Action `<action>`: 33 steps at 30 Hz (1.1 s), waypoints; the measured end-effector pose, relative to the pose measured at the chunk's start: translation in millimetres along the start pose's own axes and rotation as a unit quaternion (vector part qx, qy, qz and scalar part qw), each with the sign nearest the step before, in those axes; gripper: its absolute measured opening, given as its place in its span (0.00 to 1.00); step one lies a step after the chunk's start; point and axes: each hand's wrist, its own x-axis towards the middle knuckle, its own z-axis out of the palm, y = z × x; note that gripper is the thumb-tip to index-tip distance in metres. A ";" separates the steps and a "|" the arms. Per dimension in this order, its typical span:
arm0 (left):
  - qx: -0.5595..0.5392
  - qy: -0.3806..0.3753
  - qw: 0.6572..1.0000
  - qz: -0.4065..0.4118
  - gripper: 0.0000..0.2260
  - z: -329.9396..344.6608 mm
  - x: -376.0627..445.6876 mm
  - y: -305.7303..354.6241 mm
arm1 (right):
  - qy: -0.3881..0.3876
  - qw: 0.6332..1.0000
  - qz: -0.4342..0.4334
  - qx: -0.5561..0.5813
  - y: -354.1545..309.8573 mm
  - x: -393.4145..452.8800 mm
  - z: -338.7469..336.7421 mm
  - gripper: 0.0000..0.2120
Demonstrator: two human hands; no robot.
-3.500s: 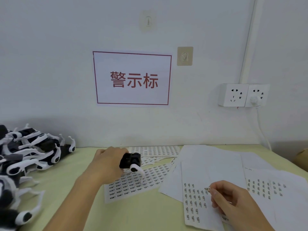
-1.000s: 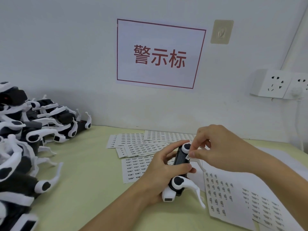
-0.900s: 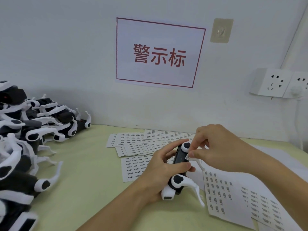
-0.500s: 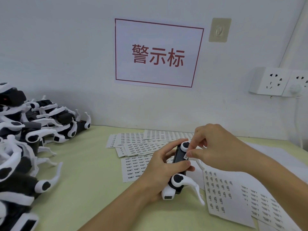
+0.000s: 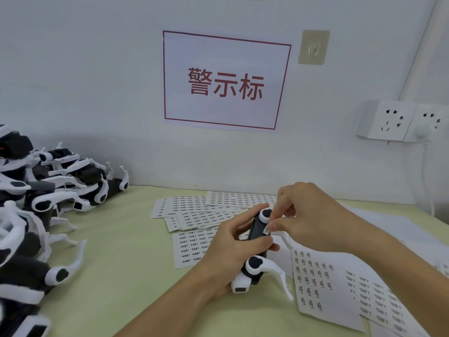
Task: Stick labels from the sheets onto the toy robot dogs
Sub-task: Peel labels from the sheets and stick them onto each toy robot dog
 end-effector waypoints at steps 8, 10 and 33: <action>0.011 0.000 1.000 0.004 0.27 0.0 1.0 -1.8 | -0.013 1.000 0.003 0.017 1.0 -1.0 -3.6 0.06; 0.014 -0.004 1.000 0.006 0.27 -0.2 1.1 -2.4 | -0.016 1.000 0.005 0.026 0.9 -1.0 -4.0 0.07; 0.025 -0.006 1.000 0.014 0.25 -0.8 1.9 -3.6 | -0.026 0.999 0.016 0.037 -1.1 -1.8 -6.5 0.12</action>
